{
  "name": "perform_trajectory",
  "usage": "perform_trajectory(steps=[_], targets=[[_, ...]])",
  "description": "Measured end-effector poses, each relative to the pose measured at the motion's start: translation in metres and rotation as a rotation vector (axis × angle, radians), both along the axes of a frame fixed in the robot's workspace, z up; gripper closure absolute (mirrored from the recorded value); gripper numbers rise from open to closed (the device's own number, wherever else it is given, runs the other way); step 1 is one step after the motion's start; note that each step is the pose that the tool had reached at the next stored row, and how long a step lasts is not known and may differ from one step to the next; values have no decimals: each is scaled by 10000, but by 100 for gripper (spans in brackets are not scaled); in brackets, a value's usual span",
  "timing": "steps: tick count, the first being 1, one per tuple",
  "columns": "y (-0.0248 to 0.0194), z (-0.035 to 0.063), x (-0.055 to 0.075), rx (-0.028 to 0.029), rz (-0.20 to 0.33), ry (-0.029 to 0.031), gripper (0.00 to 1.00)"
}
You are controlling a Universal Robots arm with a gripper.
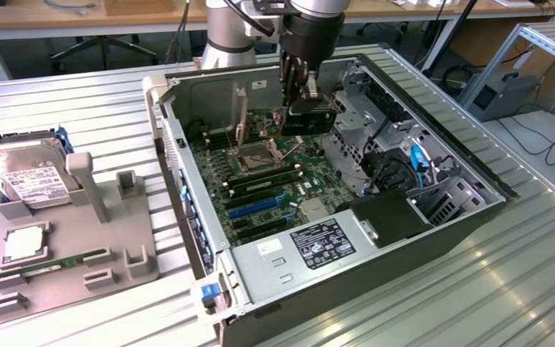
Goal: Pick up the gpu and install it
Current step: 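Insert the gpu into the slot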
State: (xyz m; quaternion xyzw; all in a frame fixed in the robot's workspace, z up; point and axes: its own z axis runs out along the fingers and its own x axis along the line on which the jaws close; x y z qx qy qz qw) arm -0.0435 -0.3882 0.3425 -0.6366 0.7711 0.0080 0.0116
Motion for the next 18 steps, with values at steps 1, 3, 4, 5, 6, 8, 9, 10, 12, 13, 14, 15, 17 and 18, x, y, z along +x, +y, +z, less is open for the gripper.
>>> perform_trajectory(steps=[1, 3, 4, 5, 6, 8, 9, 10, 12, 13, 14, 15, 17, 18], targets=[[0, 0, 0, 0, 32, 0, 73], [0, 0, 0, 0, 104, 0, 73], [0, 0, 0, 0, 137, 0, 73], [0, 0, 0, 0, 168, 0, 73], [0, 0, 0, 0, 194, -1, 73], [0, 0, 0, 0, 251, -1, 73], [0, 0, 0, 0, 278, 0, 73], [0, 0, 0, 0, 308, 0, 73], [0, 0, 0, 0, 378, 0, 73], [0, 0, 0, 0, 405, 0, 73], [0, 0, 0, 0, 431, 0, 73], [0, 0, 0, 0, 488, 0, 73], [0, 0, 0, 0, 572, 0, 73], [0, 0, 0, 0, 606, 0, 73]])
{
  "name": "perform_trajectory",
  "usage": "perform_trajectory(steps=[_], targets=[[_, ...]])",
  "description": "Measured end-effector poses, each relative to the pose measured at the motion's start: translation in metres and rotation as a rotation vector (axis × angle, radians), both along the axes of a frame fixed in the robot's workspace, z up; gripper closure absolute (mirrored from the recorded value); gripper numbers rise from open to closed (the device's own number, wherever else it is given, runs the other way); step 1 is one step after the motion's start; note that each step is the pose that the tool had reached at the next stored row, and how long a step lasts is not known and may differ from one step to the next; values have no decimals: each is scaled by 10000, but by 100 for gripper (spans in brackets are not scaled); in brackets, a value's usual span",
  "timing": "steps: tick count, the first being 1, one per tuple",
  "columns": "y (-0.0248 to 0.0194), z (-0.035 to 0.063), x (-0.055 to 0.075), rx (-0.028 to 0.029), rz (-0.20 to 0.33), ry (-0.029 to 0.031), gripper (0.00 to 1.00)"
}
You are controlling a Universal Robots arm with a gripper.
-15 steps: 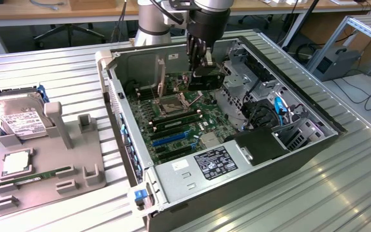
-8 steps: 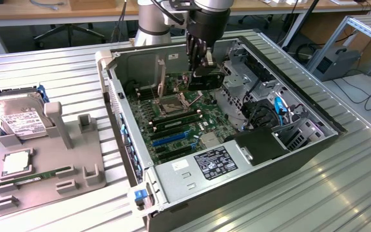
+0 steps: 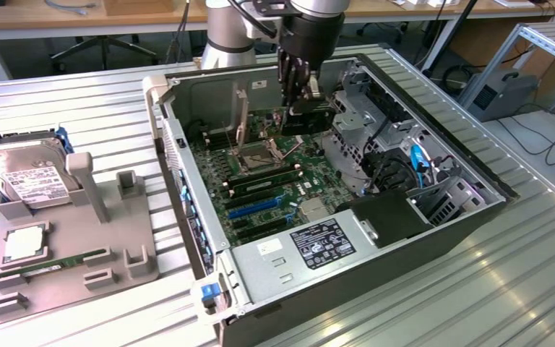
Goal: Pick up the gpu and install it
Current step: 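Insert the gpu into the slot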
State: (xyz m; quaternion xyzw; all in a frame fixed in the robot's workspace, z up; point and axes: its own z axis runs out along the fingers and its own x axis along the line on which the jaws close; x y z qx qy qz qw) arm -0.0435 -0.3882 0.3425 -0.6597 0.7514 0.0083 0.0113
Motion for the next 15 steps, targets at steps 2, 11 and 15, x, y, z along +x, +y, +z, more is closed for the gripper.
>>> perform_trajectory(steps=[2, 11, 15], targets=[[0, 0, 0, 0, 58, 0, 73], [0, 0, 0, 0, 364, 0, 73], [0, 0, 0, -1, 538, 0, 73]])
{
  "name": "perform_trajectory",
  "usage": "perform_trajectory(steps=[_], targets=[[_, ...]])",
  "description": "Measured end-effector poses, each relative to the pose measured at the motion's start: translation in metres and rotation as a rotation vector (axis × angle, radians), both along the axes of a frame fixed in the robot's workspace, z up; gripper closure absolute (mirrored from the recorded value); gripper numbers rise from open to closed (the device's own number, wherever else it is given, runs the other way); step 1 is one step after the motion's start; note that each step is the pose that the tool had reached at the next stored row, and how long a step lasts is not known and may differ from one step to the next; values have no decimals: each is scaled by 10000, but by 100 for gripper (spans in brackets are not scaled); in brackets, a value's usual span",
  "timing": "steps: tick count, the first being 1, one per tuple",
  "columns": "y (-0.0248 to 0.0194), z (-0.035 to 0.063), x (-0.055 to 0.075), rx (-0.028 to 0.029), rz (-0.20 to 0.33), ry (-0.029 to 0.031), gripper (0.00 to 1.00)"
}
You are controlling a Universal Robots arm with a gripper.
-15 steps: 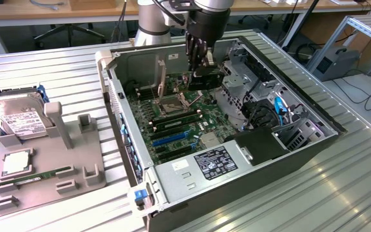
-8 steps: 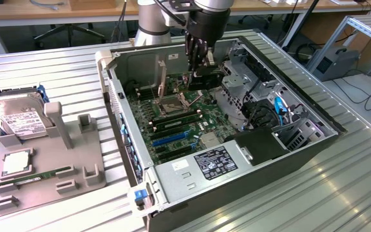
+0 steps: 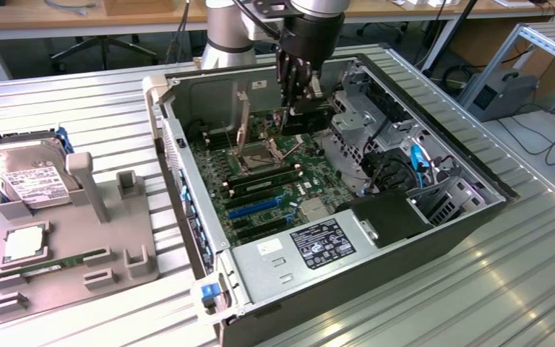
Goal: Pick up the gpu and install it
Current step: 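Insert the gpu into the slot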
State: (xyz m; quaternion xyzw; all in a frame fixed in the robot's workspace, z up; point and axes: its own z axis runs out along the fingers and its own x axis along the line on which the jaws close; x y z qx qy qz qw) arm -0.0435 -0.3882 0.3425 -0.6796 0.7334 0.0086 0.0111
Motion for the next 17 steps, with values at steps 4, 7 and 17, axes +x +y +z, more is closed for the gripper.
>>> perform_trajectory(steps=[4, 7, 17], targets=[[0, 0, 0, 1, 154, 0, 73], [0, -1, 0, 2, 289, -1, 73], [-16, -1, 0, 2, 328, -1, 73]])
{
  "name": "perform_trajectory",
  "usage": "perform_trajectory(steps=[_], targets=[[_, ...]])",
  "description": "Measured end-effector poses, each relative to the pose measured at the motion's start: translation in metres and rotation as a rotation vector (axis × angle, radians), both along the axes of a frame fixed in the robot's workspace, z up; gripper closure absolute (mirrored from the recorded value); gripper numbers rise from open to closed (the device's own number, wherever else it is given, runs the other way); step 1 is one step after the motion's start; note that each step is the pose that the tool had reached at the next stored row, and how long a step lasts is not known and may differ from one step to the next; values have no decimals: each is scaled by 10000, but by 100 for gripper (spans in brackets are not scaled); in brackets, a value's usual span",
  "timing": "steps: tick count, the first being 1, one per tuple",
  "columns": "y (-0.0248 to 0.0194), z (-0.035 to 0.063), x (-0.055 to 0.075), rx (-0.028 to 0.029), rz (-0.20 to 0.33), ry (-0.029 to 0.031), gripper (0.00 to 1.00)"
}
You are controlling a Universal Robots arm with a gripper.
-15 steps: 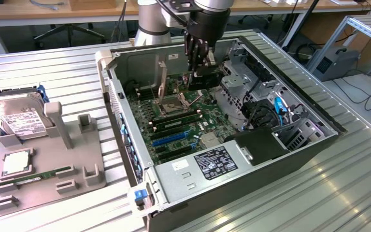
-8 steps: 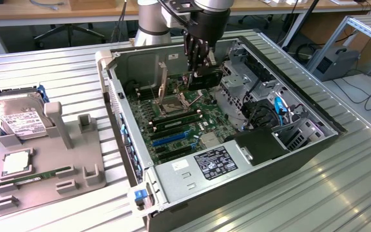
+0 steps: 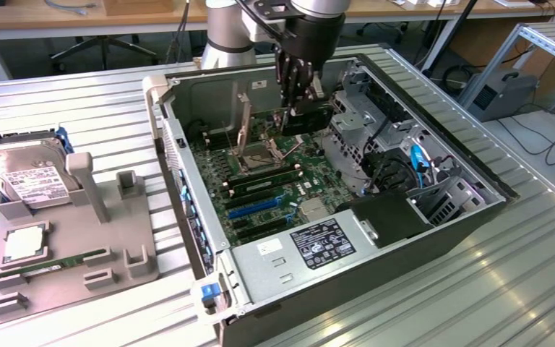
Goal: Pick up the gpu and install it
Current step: 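Insert the gpu into the slot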
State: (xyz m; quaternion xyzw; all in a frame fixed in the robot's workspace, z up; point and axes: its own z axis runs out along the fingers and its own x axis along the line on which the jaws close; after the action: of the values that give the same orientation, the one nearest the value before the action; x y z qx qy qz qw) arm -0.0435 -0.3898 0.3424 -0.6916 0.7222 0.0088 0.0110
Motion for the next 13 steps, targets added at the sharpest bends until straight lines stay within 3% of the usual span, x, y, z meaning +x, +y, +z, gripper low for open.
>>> perform_trajectory(steps=[13], targets=[[-75, 0, 0, -1, -1, 0, 73]])
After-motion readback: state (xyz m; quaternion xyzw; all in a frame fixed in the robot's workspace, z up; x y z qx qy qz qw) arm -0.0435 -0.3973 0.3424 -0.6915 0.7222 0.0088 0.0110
